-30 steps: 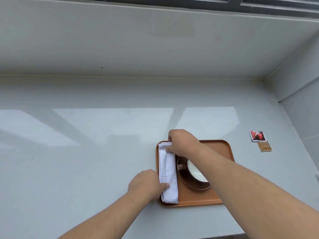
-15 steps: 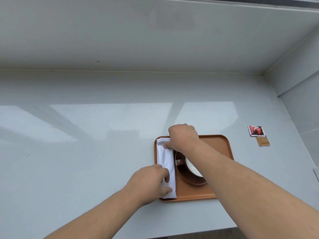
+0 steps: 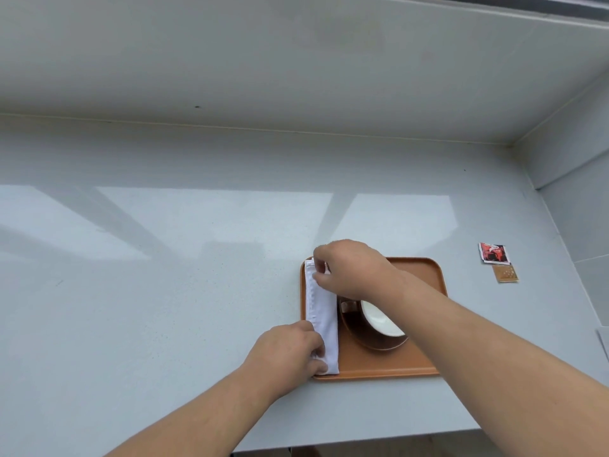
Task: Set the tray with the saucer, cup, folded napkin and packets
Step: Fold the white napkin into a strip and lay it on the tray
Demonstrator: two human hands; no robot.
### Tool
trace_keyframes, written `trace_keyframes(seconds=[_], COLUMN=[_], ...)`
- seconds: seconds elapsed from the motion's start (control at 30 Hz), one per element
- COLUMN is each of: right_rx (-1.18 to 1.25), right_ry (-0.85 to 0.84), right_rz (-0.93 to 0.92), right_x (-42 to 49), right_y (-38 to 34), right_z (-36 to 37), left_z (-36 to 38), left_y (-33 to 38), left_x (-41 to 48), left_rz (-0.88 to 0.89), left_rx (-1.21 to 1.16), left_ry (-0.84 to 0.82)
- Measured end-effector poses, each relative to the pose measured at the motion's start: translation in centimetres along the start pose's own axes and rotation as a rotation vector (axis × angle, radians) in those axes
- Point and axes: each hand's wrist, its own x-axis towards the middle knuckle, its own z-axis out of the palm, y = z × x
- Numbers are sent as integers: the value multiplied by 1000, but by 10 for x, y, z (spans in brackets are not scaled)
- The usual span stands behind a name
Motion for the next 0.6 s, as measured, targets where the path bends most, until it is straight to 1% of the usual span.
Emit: trace_keyframes(seconds=[0.07,0.13,0.23,0.3,0.37,0.43,0.5,0.6], right_rx=[-1,-36,-165,-259,-302,-322,-306,-214], right_ry=[-117,-272,-526,-605,-629,-601,-508,-387], right_rz=[-49,-69,-55,-51,-51,-52,-37,21], right_x=[-7,-11,-11,-6,2,11,20,29], right_y=[-12,-27,-47,-52,-51,-47,-40,-28], right_z=[-2,1,11,18,20,17,10,0], left_z=[1,4,7,9,9,7,4,1], left_y=[-1,0,1,1,2,2,3,4], left_x=[0,0,-4,-5,-6,-6,-5,-4], left_rz=[-6,-8,-40,-37,-20,-7,4,6], left_rx=[-4,8,7,13,27,38,40,44], left_ry=[13,23,51,61,64,60,41,14])
